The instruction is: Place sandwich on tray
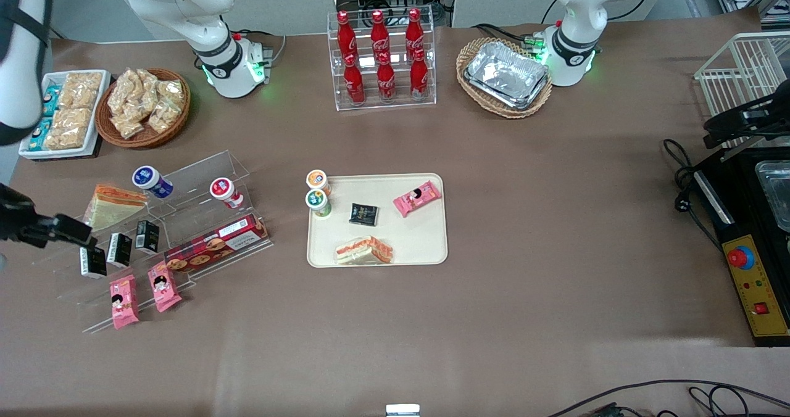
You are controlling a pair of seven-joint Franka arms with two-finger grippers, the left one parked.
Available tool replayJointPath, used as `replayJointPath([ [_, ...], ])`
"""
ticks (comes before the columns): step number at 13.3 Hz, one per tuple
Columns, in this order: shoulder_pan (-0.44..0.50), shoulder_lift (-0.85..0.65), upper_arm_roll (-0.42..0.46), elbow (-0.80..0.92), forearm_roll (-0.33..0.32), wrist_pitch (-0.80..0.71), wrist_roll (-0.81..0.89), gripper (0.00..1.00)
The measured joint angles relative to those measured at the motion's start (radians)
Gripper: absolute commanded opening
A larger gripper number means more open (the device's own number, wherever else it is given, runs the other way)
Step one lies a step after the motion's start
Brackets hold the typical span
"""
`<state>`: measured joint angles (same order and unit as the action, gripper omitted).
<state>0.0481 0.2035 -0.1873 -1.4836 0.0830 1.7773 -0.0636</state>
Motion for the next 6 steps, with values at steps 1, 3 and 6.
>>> replayJointPath([
  [1,-0.026,-0.022,0.025,-0.009,-0.005,-0.029,-0.004,1.00],
  [3,-0.058,-0.058,0.062,-0.017,-0.010,-0.073,-0.004,1.00],
  [6,-0.102,-0.100,0.127,-0.026,-0.030,-0.132,-0.004,1.00],
])
